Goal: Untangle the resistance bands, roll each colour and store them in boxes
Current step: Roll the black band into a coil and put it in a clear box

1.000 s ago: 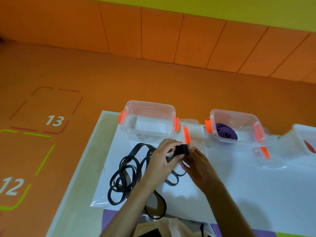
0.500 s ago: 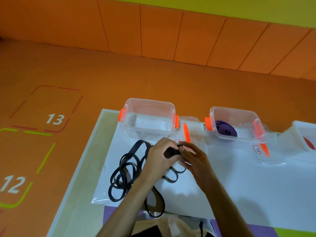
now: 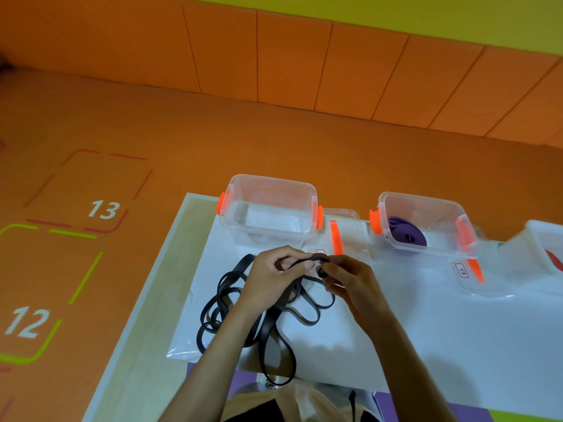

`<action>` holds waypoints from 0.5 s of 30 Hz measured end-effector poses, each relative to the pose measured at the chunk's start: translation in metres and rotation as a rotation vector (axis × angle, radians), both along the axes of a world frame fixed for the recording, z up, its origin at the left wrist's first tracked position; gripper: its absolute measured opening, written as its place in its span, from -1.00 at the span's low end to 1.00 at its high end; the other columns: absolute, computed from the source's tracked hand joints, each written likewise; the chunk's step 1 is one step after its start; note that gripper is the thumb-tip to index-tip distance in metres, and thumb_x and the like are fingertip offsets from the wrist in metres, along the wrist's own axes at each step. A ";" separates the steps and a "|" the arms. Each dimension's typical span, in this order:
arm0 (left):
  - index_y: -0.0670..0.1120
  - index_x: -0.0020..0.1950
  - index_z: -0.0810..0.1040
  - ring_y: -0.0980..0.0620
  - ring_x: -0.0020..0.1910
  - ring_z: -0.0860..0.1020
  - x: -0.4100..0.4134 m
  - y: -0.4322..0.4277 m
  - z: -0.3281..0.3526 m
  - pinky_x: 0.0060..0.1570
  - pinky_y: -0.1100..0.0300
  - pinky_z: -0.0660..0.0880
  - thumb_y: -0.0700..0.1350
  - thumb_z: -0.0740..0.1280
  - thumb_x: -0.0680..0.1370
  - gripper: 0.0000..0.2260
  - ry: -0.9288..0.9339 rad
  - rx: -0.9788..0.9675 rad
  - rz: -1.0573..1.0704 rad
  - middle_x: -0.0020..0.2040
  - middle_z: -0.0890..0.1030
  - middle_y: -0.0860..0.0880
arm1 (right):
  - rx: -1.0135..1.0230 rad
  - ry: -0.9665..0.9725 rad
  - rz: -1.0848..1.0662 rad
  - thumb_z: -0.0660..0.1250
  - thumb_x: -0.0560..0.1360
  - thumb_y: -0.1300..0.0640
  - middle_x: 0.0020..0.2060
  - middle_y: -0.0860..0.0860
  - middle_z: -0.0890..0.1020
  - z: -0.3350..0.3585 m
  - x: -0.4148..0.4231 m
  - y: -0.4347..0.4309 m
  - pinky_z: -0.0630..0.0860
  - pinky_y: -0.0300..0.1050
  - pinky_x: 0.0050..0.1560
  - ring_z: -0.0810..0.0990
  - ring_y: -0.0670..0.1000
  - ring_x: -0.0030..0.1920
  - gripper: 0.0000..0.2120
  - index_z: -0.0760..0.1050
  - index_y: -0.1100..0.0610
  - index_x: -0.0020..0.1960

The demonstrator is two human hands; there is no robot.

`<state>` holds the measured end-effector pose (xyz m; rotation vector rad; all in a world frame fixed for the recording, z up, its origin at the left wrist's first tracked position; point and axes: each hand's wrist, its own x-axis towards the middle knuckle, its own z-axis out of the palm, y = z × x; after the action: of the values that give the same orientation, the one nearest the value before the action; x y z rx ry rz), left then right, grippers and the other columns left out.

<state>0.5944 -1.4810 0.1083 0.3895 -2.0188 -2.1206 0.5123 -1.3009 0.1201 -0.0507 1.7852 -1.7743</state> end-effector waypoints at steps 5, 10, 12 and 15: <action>0.06 0.09 0.78 0.16 -0.17 0.65 0.000 0.002 -0.004 0.08 0.13 0.60 -0.10 0.56 0.55 -0.87 -0.033 0.018 -0.038 -0.24 0.69 0.18 | -0.013 -0.046 -0.100 0.38 0.62 0.25 -0.12 0.16 0.75 0.000 0.004 -0.010 0.65 -0.22 -0.14 0.73 0.05 -0.16 -0.89 0.69 0.21 0.06; -0.01 0.14 0.76 0.19 -0.24 0.62 0.003 -0.003 -0.011 0.00 0.20 0.62 -0.13 0.55 0.56 -0.84 -0.010 0.005 -0.053 -0.32 0.60 0.24 | -0.029 -0.038 -0.079 0.35 0.64 0.29 -0.08 0.14 0.77 0.001 0.008 -0.010 0.66 -0.18 -0.06 0.76 0.09 -0.08 -0.87 0.65 0.20 0.13; 0.02 0.15 0.75 0.16 -0.19 0.66 0.005 -0.003 -0.010 -0.02 0.22 0.62 -0.10 0.57 0.54 -0.81 -0.007 -0.002 -0.071 -0.23 0.68 0.22 | -0.024 -0.008 -0.071 0.35 0.64 0.29 -0.06 0.13 0.77 0.003 0.009 -0.010 0.66 -0.17 -0.05 0.76 0.11 -0.06 -0.85 0.65 0.19 0.15; 0.04 0.16 0.73 0.04 0.15 0.72 0.004 0.000 -0.009 0.24 -0.01 0.63 -0.12 0.59 0.52 -0.77 0.007 -0.014 -0.069 0.06 0.77 0.06 | -0.001 0.070 -0.041 0.33 0.64 0.34 -0.04 0.13 0.77 0.007 0.009 -0.009 0.67 -0.15 -0.01 0.76 0.14 -0.02 -0.79 0.65 0.16 0.19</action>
<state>0.5982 -1.4813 0.0998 0.3146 -2.0706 -2.1430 0.5217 -1.3099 0.1270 -0.0779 1.8466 -1.8232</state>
